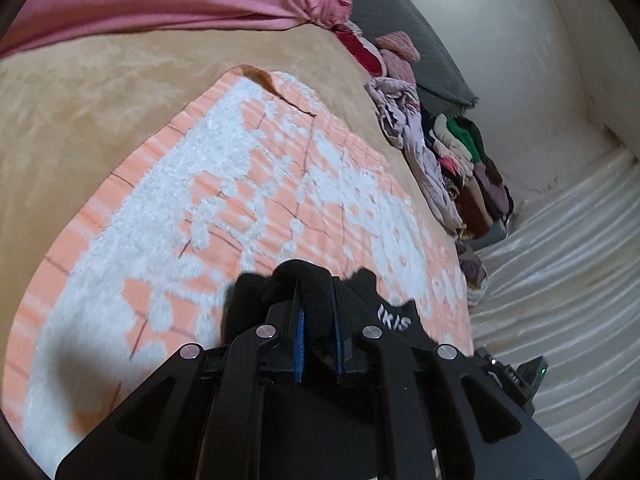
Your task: Fold small clothes
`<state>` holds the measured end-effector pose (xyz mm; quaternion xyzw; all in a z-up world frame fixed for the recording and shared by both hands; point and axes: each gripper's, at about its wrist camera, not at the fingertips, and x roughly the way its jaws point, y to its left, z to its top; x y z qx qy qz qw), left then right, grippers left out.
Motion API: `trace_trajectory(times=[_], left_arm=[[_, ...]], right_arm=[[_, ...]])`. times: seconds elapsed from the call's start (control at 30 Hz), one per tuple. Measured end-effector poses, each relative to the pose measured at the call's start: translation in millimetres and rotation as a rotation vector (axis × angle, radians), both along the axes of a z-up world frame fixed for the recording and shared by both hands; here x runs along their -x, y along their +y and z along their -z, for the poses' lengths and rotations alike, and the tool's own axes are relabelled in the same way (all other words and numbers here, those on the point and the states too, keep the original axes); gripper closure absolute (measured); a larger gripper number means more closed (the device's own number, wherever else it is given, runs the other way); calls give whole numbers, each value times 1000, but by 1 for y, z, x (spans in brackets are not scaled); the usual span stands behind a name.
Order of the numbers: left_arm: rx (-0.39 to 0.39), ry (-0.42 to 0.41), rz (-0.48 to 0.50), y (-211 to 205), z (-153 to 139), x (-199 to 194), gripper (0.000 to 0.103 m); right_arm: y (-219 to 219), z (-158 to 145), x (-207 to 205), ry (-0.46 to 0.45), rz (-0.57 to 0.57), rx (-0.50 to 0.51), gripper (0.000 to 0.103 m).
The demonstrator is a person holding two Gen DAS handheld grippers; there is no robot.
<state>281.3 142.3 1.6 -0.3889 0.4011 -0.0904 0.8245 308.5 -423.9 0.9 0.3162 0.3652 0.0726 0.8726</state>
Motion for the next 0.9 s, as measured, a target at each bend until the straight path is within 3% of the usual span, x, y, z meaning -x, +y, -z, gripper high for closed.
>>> trace_trajectory(times=[0.07, 0.13, 0.27, 0.33, 0.47, 0.63, 0.7, 0.73, 0.83, 0.9], left_arm=[[2, -7, -44, 8, 6, -7, 70], [0, -15, -69, 15, 11, -11, 61], [6, -37, -130, 31, 10, -3, 60], [-58, -60, -125, 31, -2, 10, 60], [-228, -53, -34, 21, -19, 37, 57], [-405, -39, 132, -18, -22, 43, 56], [-424, -30, 162, -27, -15, 40, 56], [-428, -14, 175, -31, -8, 38, 56], [-422, -15, 186, -38, 3, 28, 56], [-425, -24, 170, -39, 5, 18, 56]], right_arm=[[-10, 2, -2, -4, 37, 8, 72], [-18, 3, 0, 4, 69, 23, 71], [-14, -8, 11, 5, 14, 131, 68], [3, -19, 20, 16, -65, 327, 52], [41, -17, 38, 20, -244, 670, 42], [85, 0, 32, -41, -402, 793, 38], [98, 4, 25, -75, -430, 800, 38], [101, 6, 19, -79, -431, 781, 41], [96, 2, 0, -64, -384, 652, 93], [80, 3, -14, -11, -286, 541, 98]])
